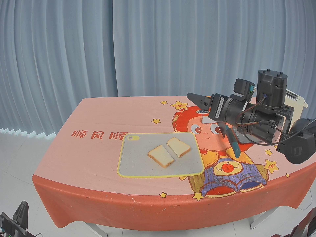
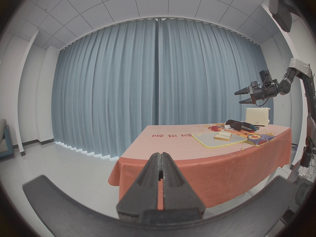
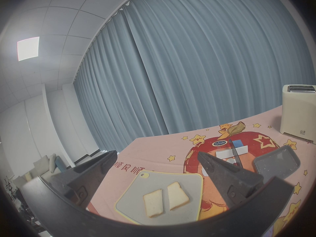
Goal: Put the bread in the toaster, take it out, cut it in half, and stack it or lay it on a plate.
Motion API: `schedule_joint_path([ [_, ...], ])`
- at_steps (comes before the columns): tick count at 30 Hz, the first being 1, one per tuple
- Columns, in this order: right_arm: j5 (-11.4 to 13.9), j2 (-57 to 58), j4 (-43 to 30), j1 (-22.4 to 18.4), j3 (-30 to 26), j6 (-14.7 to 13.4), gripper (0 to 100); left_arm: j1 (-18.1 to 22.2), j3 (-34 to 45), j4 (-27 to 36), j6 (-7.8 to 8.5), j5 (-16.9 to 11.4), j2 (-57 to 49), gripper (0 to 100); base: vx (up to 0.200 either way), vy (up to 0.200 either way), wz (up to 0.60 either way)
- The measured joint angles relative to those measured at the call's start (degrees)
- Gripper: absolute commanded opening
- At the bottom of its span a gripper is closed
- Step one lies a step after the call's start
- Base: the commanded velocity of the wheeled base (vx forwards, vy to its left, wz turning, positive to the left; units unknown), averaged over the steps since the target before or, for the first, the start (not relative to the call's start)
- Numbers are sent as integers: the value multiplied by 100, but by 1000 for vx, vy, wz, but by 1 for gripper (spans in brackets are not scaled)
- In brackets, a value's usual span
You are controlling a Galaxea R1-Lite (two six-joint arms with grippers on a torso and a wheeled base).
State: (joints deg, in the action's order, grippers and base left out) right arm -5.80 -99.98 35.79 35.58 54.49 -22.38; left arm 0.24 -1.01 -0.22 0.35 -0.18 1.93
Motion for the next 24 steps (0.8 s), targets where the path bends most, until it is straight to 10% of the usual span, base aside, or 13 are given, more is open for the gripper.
schedule_joint_path([
  [24, -133, -336, -1042, 105, 777, 172, 100, 0, 0, -2, -2, 2, 0, 0, 0, 0, 0],
])
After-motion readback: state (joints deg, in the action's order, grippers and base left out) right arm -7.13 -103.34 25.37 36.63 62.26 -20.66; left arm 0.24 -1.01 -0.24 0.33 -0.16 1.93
